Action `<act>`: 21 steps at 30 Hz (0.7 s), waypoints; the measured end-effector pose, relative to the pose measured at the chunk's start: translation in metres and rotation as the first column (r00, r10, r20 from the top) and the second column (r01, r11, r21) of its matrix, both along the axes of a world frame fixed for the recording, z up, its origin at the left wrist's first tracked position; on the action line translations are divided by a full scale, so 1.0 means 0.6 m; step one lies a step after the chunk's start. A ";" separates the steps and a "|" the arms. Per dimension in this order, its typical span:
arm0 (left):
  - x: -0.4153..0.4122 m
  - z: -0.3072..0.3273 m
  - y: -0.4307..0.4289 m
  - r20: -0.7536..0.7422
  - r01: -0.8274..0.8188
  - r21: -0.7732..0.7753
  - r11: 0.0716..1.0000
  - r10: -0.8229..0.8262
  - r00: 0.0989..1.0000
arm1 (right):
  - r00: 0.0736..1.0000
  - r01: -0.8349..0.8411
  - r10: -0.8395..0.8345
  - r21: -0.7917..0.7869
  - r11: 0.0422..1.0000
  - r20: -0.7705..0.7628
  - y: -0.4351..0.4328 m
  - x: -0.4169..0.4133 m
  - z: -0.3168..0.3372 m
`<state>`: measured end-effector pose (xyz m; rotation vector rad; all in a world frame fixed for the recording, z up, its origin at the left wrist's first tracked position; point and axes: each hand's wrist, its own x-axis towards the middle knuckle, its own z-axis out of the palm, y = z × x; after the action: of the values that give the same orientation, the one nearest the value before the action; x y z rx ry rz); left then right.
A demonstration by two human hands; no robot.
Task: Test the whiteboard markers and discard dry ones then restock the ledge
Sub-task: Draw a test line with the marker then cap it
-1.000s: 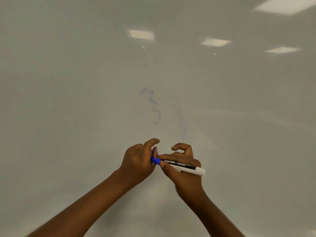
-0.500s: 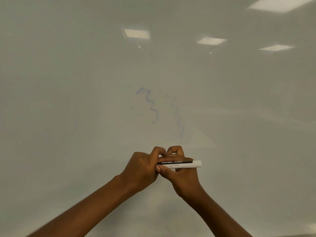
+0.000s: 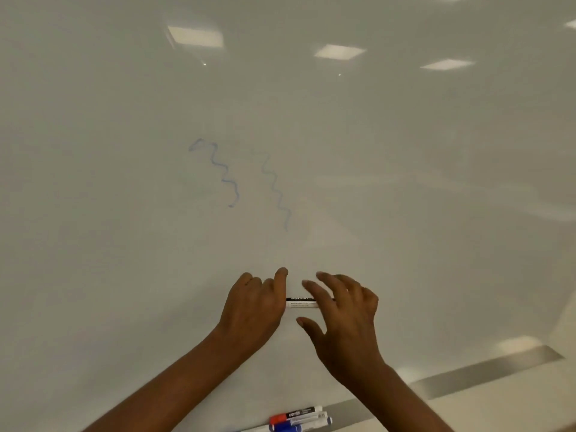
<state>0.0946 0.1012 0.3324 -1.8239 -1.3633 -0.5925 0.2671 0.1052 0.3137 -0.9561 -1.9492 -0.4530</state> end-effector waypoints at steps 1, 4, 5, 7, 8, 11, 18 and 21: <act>0.014 -0.010 0.007 0.004 0.027 0.001 1.000 -0.027 1.000 | 0.998 0.040 -0.041 0.016 0.999 0.051 0.000 0.008 -0.011; 0.054 -0.045 0.024 -0.007 0.082 0.014 0.997 -0.081 0.997 | 0.988 0.113 -0.118 0.057 0.992 0.101 0.004 0.038 -0.039; 0.068 -0.055 0.028 -0.014 0.100 0.016 0.995 -0.100 0.995 | 0.985 0.136 -0.139 0.039 0.990 0.100 0.004 0.049 -0.047; 0.101 -0.072 0.038 -0.016 0.142 -0.010 0.990 -0.142 0.990 | 0.983 0.165 -0.162 -0.034 0.986 0.086 0.007 0.074 -0.064; 0.119 -0.080 0.043 -0.014 0.160 -0.033 0.987 -0.161 0.987 | 0.982 0.177 -0.171 -0.074 0.981 0.078 0.008 0.088 -0.072; 0.172 -0.100 0.061 0.003 0.214 -0.121 0.969 -0.215 0.977 | 0.975 0.220 -0.209 -0.164 0.962 0.082 0.013 0.136 -0.101; 0.311 -0.198 0.115 0.032 0.282 -0.421 0.862 -0.297 0.954 | 0.928 0.371 -0.356 -0.320 0.872 0.108 0.026 0.269 -0.193; 0.381 -0.264 0.134 0.043 0.317 -0.527 0.789 -0.348 0.936 | 0.902 0.429 -0.402 -0.406 0.807 0.155 0.032 0.333 -0.252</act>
<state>0.3229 0.1814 0.1740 -2.5464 -1.2475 -0.3490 0.4669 0.1246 0.1627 -1.6984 -1.9286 -0.2941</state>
